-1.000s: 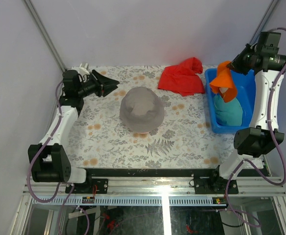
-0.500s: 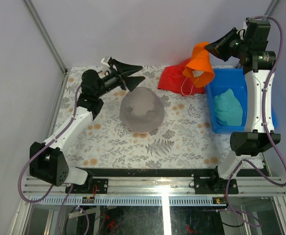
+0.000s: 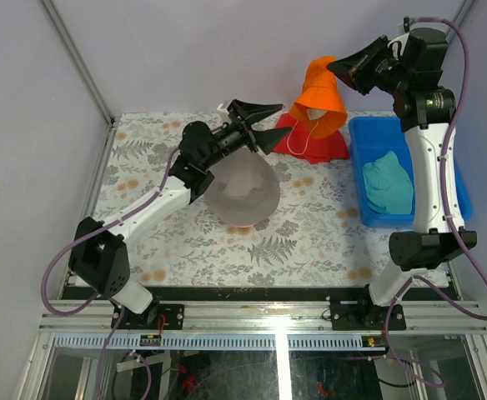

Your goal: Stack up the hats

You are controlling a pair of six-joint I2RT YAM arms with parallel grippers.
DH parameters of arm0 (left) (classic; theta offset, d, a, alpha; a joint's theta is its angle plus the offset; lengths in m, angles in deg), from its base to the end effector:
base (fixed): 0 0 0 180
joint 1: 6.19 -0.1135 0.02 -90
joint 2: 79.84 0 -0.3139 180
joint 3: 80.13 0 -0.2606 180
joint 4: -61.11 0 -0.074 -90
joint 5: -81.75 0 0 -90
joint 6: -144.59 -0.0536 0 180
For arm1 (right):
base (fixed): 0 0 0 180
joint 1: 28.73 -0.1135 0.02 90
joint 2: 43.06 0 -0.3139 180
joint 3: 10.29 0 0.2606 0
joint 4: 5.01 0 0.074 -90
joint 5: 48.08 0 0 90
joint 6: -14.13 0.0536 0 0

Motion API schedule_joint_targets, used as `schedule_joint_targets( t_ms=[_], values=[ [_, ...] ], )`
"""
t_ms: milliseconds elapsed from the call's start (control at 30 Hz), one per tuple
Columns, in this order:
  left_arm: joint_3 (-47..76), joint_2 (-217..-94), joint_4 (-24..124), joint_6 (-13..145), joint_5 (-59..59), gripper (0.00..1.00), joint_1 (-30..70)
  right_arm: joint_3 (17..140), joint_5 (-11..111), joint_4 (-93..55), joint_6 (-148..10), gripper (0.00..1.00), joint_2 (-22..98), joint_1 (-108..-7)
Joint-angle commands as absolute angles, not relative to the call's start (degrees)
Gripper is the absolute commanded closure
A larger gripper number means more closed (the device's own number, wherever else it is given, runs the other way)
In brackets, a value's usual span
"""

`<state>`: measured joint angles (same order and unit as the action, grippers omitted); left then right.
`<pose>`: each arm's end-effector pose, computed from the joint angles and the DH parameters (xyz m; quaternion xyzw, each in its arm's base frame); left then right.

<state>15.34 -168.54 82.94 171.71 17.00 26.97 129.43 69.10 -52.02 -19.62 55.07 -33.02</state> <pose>0.3136 -0.2322 0.4455 -0.2540 0.5461 -0.7945 0.0773 0.3775 0.0529 0.5857 0.1728 0.7156 0.4798 0.4773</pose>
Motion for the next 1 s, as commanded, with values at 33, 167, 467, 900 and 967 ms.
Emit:
schedule_joint_targets(
  t_ms=[33,167,467,900,967],
  values=[
    [7.97,-171.89,85.58,176.77,13.74,0.41,27.15,127.54,71.01,-46.98,-18.47,1.0,49.4,-34.14],
    [5.92,-173.84,85.42,176.45,13.15,0.41,27.75,125.55,71.28,-46.36,-18.44,1.0,47.95,-34.5],
    [5.93,-174.67,85.42,175.66,12.92,0.42,30.05,123.91,70.87,-46.26,-19.42,1.0,46.72,-34.62],
    [4.54,-179.42,87.28,174.42,14.33,0.76,29.21,124.25,71.57,-46.93,-19.94,1.0,47.31,-38.89],
    [4.71,-179.94,87.16,173.11,15.11,0.88,28.39,123.6,71.52,-47.06,-20.25,1.0,47.13,-39.4]
  ],
)
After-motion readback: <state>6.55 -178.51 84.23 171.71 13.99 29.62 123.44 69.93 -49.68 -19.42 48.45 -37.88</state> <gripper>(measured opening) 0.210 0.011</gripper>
